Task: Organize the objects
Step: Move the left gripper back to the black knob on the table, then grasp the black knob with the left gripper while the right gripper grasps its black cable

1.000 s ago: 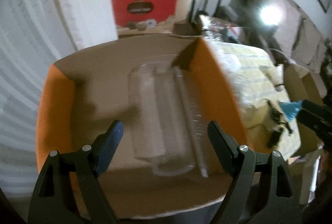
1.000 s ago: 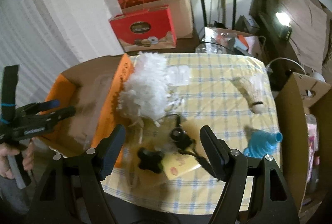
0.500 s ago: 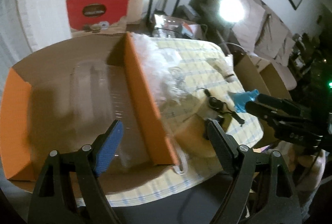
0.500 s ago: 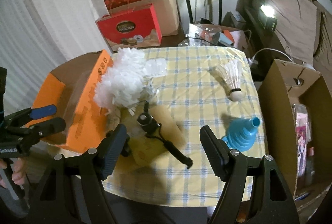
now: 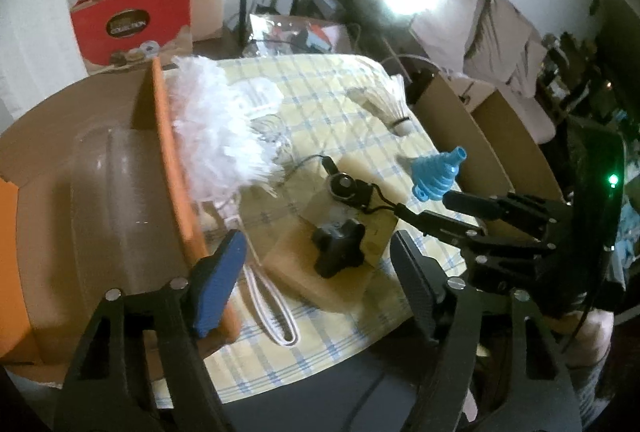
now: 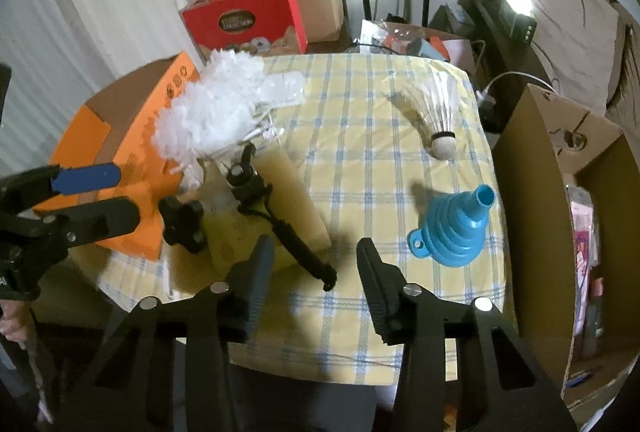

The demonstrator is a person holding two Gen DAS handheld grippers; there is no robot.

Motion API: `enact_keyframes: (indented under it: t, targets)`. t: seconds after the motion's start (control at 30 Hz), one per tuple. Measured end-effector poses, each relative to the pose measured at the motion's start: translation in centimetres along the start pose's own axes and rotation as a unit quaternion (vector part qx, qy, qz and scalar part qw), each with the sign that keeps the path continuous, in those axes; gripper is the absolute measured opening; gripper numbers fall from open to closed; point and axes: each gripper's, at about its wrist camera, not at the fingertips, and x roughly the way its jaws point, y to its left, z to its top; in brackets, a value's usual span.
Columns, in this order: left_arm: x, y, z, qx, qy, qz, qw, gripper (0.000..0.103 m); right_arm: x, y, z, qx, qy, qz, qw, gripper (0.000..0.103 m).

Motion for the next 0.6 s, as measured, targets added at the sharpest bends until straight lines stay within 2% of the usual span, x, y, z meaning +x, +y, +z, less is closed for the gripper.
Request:
enact_keyframes:
  t: [0.2,0.5,0.6]
  targets:
    - [1.7,-1.4,0.2,0.020,0.020,0.008,0.9996,0.062,0.8,-0.3,-0.4,-0.013,0.008,0.000,1.000,0.042]
    - [3.8,-2.3,0.0,0.029,0.047,0.007,0.9984,0.059,2.0,-0.5,-0.7,-0.022,0.022,-0.003,1.000,0.038]
    - [4.4,-2.3,-0.3,0.030,0.053,0.010,0.9981,0.054,2.5,-0.4,-0.7,-0.027,0.027,-0.005,0.999,0.033]
